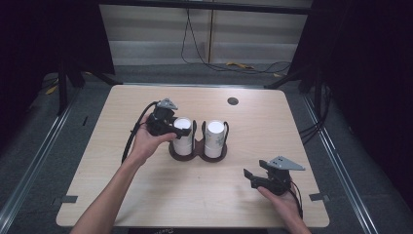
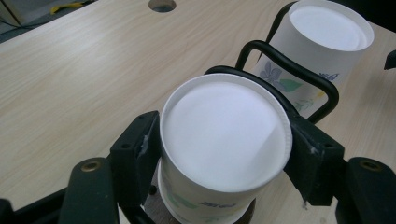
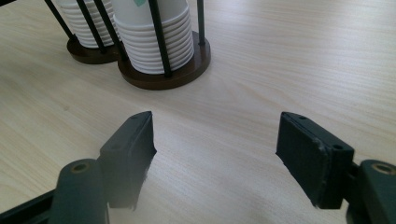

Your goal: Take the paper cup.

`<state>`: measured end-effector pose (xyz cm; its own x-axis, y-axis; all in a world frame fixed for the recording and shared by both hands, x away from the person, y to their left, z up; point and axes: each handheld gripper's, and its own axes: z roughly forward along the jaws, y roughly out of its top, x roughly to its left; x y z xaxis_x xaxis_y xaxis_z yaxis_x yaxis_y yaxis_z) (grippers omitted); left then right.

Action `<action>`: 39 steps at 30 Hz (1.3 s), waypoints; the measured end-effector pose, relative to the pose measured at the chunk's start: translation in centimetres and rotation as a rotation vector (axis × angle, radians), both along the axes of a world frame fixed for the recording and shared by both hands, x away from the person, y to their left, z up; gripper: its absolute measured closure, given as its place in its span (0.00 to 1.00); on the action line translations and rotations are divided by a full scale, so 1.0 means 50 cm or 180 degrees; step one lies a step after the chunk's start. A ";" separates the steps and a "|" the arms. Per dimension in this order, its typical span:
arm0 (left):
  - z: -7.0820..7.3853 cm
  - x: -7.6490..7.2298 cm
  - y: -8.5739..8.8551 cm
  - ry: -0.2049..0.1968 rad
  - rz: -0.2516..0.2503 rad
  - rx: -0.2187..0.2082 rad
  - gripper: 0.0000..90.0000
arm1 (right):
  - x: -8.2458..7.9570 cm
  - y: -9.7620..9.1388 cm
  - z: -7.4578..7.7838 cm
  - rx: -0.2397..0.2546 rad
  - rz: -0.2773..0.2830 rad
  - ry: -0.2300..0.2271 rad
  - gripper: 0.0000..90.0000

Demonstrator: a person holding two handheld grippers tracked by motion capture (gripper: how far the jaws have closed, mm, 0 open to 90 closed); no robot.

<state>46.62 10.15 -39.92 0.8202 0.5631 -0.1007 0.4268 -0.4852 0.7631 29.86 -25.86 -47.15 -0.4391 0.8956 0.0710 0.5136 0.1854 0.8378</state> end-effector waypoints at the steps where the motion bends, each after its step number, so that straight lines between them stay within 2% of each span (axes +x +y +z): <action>1: -0.001 -0.001 0.001 -0.0003 -0.0003 -0.0015 0.37 | 0.000 0.000 0.000 0.0001 0.0003 -0.0004 0.31; 16: 0.006 -0.003 0.006 -0.0009 0.0048 -0.0054 0.37 | 0.000 0.000 0.000 0.0013 -0.0005 0.0003 0.31; 27: 0.023 -0.008 0.011 -0.0073 0.0045 -0.0119 0.38 | 0.001 0.000 0.000 0.0025 -0.0011 0.0022 0.31; 32: 0.030 -0.011 0.009 -0.0116 0.0024 -0.0106 0.38 | 0.001 0.000 0.000 0.0027 -0.0007 0.0012 0.31; 39: 0.040 -0.020 0.012 -0.0182 0.0067 -0.0181 0.38 | 0.001 0.000 0.000 0.0027 -0.0013 0.0015 0.31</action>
